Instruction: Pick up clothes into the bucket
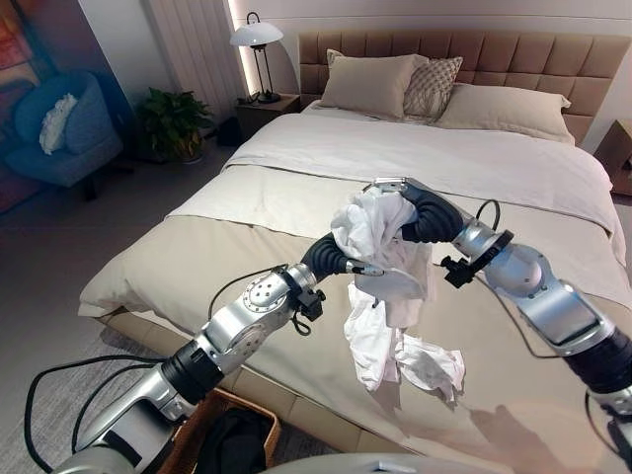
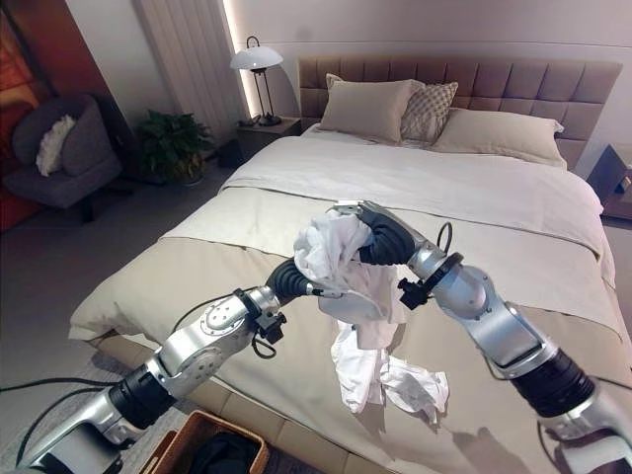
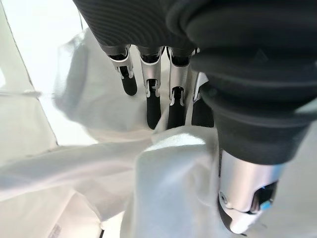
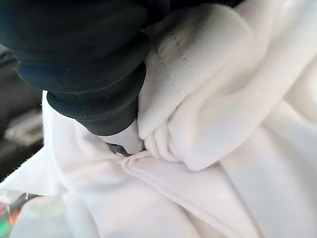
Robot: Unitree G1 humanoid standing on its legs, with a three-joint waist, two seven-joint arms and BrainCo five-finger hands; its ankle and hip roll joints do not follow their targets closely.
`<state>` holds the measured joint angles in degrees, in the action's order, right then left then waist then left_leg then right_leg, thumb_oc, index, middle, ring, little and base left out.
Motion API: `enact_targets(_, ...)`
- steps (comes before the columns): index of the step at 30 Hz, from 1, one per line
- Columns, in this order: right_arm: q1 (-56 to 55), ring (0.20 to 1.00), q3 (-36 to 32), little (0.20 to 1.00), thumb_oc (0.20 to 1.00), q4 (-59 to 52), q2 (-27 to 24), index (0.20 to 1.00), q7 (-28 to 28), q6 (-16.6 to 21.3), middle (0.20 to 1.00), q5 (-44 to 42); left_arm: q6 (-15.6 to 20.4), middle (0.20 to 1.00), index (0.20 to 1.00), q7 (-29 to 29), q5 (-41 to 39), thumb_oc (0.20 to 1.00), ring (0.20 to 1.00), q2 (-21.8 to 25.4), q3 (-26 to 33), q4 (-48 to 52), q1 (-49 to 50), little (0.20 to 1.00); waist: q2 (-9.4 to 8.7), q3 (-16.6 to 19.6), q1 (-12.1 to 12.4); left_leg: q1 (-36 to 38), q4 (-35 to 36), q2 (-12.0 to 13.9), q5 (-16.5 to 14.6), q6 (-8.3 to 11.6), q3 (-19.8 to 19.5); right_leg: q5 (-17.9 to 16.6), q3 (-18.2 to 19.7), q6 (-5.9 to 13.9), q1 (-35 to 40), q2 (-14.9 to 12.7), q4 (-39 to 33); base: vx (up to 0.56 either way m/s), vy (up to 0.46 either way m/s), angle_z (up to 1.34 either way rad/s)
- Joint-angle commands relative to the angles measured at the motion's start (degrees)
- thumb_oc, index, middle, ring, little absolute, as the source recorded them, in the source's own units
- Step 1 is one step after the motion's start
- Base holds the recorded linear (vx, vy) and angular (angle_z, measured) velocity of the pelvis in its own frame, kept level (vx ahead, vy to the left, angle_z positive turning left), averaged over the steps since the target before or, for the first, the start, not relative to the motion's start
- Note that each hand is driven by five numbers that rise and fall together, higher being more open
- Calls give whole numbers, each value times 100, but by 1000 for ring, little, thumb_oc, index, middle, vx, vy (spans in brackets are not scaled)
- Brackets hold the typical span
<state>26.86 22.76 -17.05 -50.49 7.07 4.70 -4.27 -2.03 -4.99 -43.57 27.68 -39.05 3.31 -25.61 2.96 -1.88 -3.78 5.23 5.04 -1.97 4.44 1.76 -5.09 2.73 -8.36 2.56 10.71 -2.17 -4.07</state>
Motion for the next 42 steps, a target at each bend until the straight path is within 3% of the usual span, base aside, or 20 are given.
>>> enact_targets(1,645,200,-107,200,200,-830,107,200,-194,534,200,189,110,1000,1000,28,65,1000,1000,-236,-49,-404,-505,1000,-343,264,63,36,-397,-71,-554,-209,233,-303,246,311,-495,-287,334,0,0,0)
enact_targets(9,894,200,137,200,200,-980,32,200,-275,622,200,587,92,1000,1000,52,-14,1000,1000,-352,-164,-463,-633,1000,-344,279,40,31,-421,-80,-567,-212,183,-280,280,291,-483,-263,330,0,0,0)
enact_targets(16,938,200,275,200,200,-840,67,200,-230,614,200,363,89,1000,1000,-99,-344,1000,1000,-231,-335,-286,-733,1000,-346,284,35,45,-414,-59,-569,-186,208,-315,279,297,-461,-252,253,0,0,0)
enact_targets(27,34,200,-411,200,200,-463,297,200,-223,533,200,-325,99,1000,1000,-416,-700,1000,1000,-140,-435,-139,-812,1000,-381,225,-38,40,-309,22,-512,-104,280,-322,107,311,-442,-232,206,-6,1,3)
enact_targets(34,-313,200,-706,200,200,-147,192,200,-172,476,200,-351,102,1000,1000,-580,-1015,1000,1000,385,-391,344,-801,1000,-393,210,-3,42,-288,12,-498,-109,281,-348,98,329,-443,-249,201,-4,5,5)
enact_targets(42,-407,200,-802,200,200,-9,156,200,-79,468,200,-279,84,1000,1000,-707,-1139,1000,1000,681,-353,468,-769,1000,-396,248,21,81,-261,-4,-508,-133,299,-352,128,348,-450,-254,226,0,0,0)
